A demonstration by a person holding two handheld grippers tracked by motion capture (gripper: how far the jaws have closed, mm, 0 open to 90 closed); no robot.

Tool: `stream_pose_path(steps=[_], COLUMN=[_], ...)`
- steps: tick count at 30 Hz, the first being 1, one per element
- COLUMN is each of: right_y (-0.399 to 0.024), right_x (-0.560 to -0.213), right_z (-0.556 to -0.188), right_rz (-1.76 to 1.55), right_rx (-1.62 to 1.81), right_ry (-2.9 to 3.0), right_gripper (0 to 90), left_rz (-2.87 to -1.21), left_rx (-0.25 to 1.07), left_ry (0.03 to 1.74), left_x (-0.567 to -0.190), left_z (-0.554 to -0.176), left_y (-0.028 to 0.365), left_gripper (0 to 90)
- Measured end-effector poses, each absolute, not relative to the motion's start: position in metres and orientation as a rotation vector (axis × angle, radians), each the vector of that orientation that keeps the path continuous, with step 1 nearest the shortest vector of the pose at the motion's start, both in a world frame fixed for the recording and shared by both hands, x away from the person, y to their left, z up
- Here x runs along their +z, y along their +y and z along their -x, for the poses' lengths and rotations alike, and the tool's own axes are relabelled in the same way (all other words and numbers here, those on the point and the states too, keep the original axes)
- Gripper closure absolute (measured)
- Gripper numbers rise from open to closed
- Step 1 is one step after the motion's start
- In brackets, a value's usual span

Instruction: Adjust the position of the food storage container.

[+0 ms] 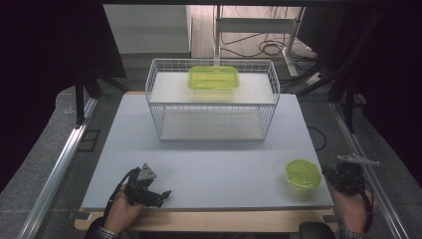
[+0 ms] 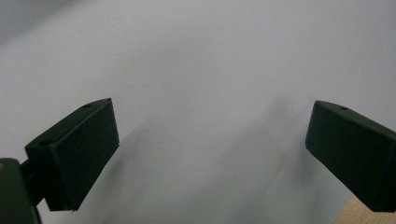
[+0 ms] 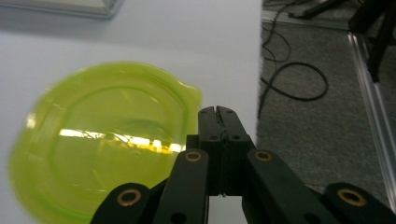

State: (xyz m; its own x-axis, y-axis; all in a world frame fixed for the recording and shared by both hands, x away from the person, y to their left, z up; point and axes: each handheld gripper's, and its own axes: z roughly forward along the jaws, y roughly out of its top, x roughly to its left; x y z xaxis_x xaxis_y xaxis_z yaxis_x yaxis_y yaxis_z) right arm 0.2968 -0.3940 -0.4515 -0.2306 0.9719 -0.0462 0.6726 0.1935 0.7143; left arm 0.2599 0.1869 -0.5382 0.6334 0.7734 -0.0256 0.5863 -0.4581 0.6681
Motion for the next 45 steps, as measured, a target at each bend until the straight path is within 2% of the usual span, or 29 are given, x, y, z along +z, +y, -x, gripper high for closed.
stream_pose_path(steps=[12, 30, 37, 45], right_y=[-0.389, -0.342, -0.355, -0.341], right_x=[-0.466, -0.470, -0.475, -0.487], right_z=[-0.303, -0.304, -0.296, -0.288], right_rz=[-1.571, -1.556, -1.618, -1.624], right_rx=[0.744, 0.836, 0.831, 0.853], right_ry=[2.009, 2.141, 2.134, 2.248], right_gripper=[88.7, 87.6, 86.6, 88.0], left_rz=[-2.211, -2.222, -2.226, -2.234], left_rx=[0.374, 0.377, 0.376, 0.375], left_ry=[1.057, 1.056, 1.054, 1.053], left_x=[-0.539, -0.539, -0.539, -0.540], left_z=[-0.260, -0.260, -0.260, -0.260], left_y=[0.186, 0.185, 0.185, 0.184], left_gripper=[2.8, 3.0, 3.3, 3.4])
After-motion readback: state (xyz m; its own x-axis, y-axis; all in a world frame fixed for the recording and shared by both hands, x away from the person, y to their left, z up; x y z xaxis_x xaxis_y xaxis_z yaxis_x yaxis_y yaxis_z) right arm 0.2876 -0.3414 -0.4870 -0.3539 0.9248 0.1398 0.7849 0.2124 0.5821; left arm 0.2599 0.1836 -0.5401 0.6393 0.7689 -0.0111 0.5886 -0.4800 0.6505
